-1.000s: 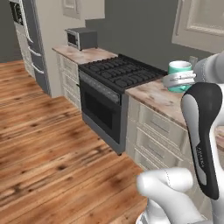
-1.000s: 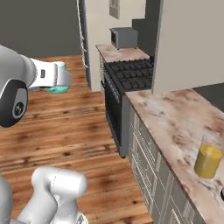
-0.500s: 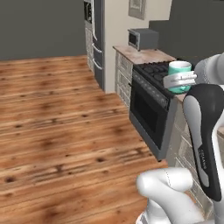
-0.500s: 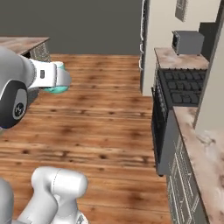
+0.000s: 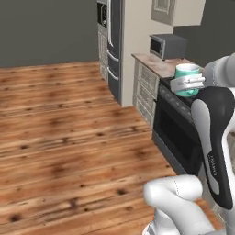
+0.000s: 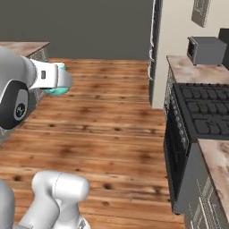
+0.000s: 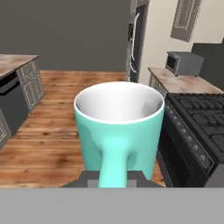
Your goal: There is a tray on the dining counter. Grab the cup, mug, and pitcher and place them on the tray. The pitcher may be placed next to the tray if it cannot fit the tray.
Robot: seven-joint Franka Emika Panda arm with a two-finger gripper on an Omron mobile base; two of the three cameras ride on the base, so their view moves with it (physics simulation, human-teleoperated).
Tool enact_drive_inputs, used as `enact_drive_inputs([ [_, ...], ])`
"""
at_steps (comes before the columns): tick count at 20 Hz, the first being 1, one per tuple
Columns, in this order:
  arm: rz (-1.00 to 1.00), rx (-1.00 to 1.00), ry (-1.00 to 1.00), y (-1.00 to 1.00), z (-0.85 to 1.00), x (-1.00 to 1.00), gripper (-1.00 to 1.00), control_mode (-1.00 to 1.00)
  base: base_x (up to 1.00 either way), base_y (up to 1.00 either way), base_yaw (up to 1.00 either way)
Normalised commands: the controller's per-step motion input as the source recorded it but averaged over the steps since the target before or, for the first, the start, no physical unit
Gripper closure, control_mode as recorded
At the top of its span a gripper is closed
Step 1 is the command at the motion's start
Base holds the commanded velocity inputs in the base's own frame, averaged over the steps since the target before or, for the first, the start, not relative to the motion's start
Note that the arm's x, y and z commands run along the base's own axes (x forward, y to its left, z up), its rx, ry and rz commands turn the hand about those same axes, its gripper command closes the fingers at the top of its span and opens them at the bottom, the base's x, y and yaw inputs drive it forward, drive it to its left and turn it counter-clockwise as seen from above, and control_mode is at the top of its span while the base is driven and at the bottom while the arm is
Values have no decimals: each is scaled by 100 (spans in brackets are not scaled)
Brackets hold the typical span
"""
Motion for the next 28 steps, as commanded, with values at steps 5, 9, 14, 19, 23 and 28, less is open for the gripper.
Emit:
enact_drive_inputs([
  [5, 0, 0, 0, 0, 0, 0, 100, 100, 100, 67, 2],
  [9, 0, 0, 0, 0, 0, 0, 100, 100, 100, 72, 4],
  [14, 0, 0, 0, 0, 0, 0, 100, 100, 100, 64, 3],
  [19, 0, 0, 0, 0, 0, 0, 100, 100, 100, 50, 1],
  [23, 0, 0, 0, 0, 0, 0, 100, 100, 100, 20, 0],
  [28, 0, 0, 0, 0, 0, 0, 100, 100, 100, 9, 0],
])
